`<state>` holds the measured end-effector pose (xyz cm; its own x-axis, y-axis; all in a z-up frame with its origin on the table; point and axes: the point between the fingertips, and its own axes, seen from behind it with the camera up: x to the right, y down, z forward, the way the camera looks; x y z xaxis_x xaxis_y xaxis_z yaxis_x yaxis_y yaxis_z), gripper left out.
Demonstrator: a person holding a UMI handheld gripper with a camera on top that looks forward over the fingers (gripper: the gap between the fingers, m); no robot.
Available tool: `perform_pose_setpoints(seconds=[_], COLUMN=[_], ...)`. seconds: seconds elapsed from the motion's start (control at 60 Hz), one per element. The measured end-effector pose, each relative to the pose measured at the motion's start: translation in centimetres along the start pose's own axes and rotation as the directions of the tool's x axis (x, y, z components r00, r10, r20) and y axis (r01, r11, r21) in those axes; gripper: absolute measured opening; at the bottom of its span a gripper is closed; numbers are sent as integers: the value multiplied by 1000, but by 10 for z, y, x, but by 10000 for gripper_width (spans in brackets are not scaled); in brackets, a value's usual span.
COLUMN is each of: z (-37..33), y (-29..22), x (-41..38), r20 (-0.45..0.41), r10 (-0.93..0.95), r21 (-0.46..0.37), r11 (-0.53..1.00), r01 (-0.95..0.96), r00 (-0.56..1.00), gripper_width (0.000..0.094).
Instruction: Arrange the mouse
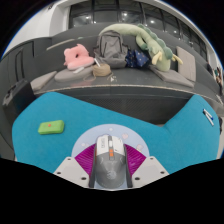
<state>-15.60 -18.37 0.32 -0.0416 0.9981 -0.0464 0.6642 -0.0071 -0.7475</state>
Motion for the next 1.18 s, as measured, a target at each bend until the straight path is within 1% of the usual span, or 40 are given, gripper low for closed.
perform_pose_setpoints(seconds=[0.05,0.1,0.133,0.167,0.183,0.25,0.267,0.283,0.333,0.433,0.483,0.583,0.683,0.767,0.917,1.083,1.183], z=[10,12,13,12,11,1,-3,-8,-31,-87,-121,-182,-233,-264,-295,-298,-300], y=[15,8,7,13,15,11,9,7,0,-3,5,35,70,95,127,143,149], x=[3,4,3,3,2,-2,2,5,14,33,42,50,64,73,93,113,110], r20=[-32,-46,-52,-51,-47,-23,-30,-38,-56,-93,-98,-97,-107,-112,-127,-148,-129], r10=[7,12,3,-3,-8,-10,-6,-3,-9,17,31,58,27,9,8,-7,-11], r21=[-27,9,-2,-17,-27,-19,-12,-5,2,35,17,-29,-73,-92,-121,-112,-125], r11=[1000,1000,1000,1000,1000,1000,1000,1000,1000,999,999,998,997,996,992,994,992], r01=[-7,-12,-3,2,6,10,6,3,9,-14,-29,-61,-35,-19,-23,-10,-6], r00=[999,999,999,999,999,1000,1000,999,998,996,995,994,994,994,992,989,992], gripper_width=[430,449,479,588,617,870,846,844,855,850,848,849,849,848,850,850,850])
